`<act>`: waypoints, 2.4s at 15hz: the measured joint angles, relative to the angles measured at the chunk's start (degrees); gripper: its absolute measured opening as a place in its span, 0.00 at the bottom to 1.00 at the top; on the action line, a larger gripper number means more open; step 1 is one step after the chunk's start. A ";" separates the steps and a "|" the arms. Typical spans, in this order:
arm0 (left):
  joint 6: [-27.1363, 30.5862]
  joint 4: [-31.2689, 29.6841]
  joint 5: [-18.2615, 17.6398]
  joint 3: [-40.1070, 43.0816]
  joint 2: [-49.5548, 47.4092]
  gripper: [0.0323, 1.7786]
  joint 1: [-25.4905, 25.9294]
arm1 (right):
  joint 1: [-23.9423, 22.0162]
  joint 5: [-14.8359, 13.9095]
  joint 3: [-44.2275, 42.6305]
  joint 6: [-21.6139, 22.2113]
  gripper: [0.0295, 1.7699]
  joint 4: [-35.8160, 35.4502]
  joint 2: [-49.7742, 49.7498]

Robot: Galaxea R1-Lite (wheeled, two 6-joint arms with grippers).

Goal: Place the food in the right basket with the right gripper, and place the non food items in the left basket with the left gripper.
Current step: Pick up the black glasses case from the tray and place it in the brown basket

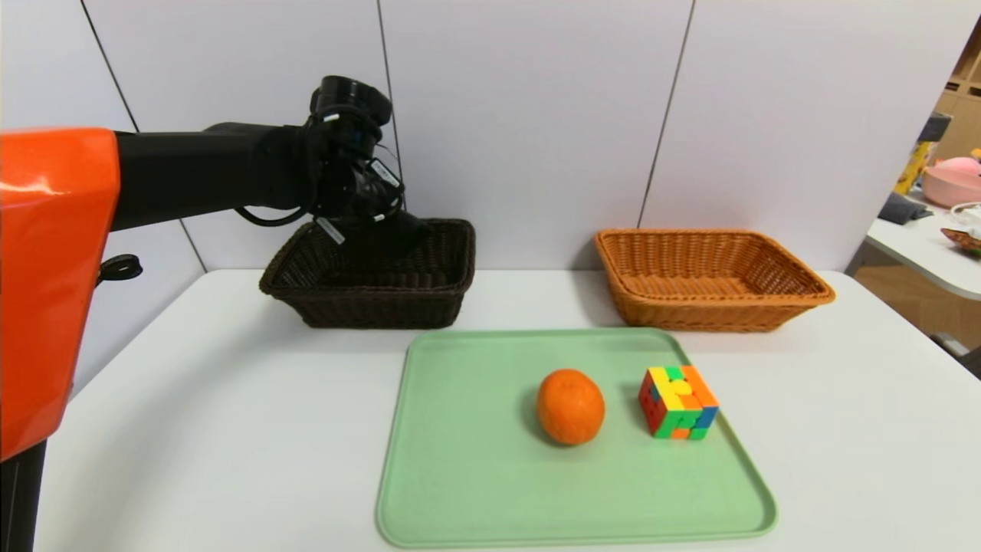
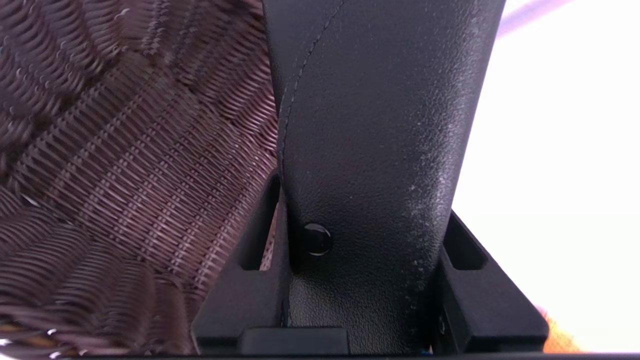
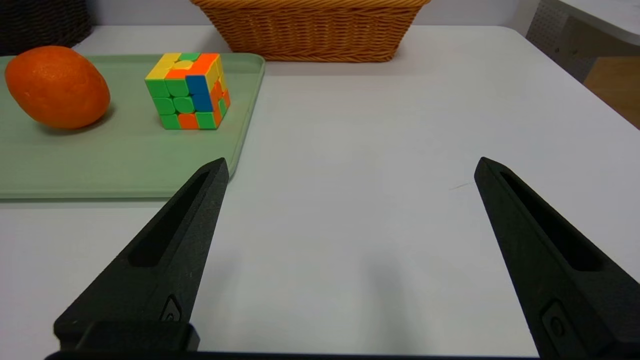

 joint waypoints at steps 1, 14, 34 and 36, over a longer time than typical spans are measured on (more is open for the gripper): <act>-1.68 0.00 0.51 0.00 0.44 0.39 0.35 | 0.00 0.00 0.00 0.02 0.96 0.00 0.00; -11.69 0.28 5.21 0.00 4.72 0.39 1.52 | 0.00 0.00 0.00 0.05 0.96 -0.02 0.00; -11.72 2.49 5.07 0.27 6.10 0.45 2.89 | 0.00 0.00 0.00 0.00 0.96 0.00 0.00; -11.85 2.46 5.06 0.27 6.10 0.57 2.84 | 0.00 0.00 0.00 0.02 0.96 0.00 0.00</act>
